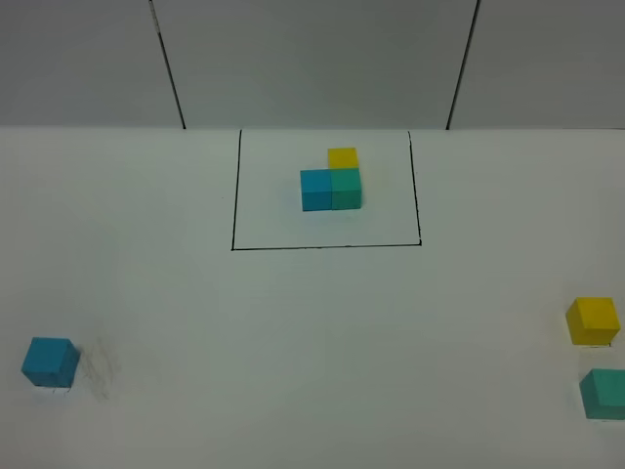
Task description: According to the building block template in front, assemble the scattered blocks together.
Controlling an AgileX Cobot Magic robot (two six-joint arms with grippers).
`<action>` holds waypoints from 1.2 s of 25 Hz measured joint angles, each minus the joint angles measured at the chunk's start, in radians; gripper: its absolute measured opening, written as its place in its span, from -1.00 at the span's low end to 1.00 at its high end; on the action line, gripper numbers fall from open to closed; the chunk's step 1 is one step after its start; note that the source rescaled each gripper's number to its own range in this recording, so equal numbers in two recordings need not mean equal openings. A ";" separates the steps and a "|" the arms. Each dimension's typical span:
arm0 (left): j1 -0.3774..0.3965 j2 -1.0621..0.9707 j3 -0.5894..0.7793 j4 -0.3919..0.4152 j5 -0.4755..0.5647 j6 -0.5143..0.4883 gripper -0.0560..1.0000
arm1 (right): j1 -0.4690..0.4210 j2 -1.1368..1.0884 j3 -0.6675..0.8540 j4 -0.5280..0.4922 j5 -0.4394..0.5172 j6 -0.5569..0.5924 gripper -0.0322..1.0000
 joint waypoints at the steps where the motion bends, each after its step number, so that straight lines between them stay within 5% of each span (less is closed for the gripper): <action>1: 0.000 0.000 0.000 0.000 0.000 0.000 0.00 | 0.000 0.000 0.000 0.000 0.000 0.000 0.17; 23: 0.000 0.001 0.000 0.000 0.000 -0.001 0.00 | 0.000 0.000 0.000 0.000 0.000 0.000 0.17; 30: 0.000 0.199 -0.127 0.049 -0.027 -0.193 0.00 | 0.000 0.000 0.000 0.000 0.000 0.000 0.17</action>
